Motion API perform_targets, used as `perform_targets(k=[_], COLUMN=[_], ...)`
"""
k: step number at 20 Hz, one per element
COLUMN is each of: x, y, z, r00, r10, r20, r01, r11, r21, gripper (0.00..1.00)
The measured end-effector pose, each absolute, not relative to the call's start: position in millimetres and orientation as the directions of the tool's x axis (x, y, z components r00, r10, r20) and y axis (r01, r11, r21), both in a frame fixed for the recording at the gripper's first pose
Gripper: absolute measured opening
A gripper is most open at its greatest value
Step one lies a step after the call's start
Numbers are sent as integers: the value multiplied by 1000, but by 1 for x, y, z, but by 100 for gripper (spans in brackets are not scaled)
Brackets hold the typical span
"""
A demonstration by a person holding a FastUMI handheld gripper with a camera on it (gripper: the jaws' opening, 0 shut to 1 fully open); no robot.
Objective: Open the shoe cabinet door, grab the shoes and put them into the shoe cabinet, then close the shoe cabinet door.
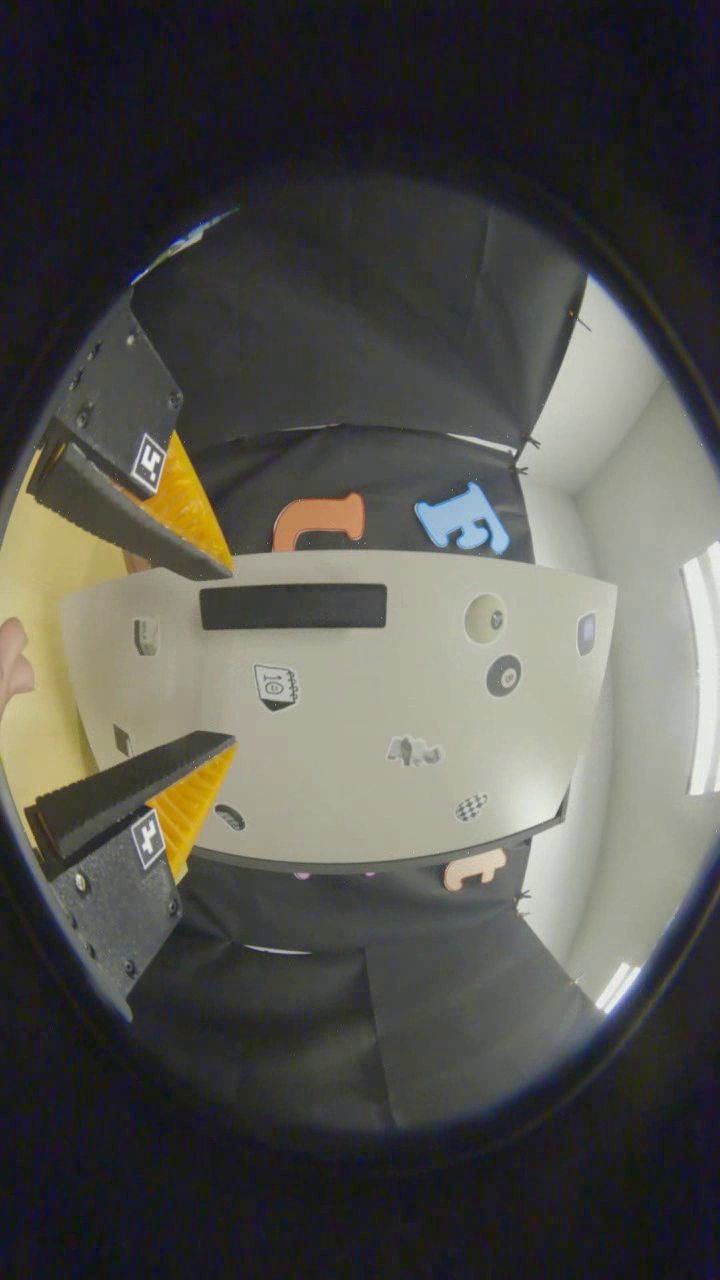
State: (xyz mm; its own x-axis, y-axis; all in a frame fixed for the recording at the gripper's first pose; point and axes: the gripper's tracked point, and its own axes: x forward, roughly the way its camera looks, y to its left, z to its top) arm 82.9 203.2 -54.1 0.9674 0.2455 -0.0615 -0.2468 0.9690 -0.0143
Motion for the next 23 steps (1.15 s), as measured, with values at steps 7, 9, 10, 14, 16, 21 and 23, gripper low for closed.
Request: perform_targets(k=[7, 9, 10, 14, 16, 21, 23], x=[47, 31, 25, -12, -24, -38, -39], y=[147, 138, 138, 118, 128, 129, 130], z=[-46, -49, -49, -66, -58, -57, -58], r00=[995, 997, 997, 999, 998, 997, 997], r10=[101, 80, 82, 30, 55, 65, 68], r20=[-20, -12, -10, -23, 18, 45, 47], r01=[-101, -80, -82, -29, -55, -63, -66], r11=[994, 996, 996, 999, 998, 997, 997], r21=[29, 37, 39, 32, 27, -44, -49], gripper=[99, 99, 99, 98, 98, 98, 98])
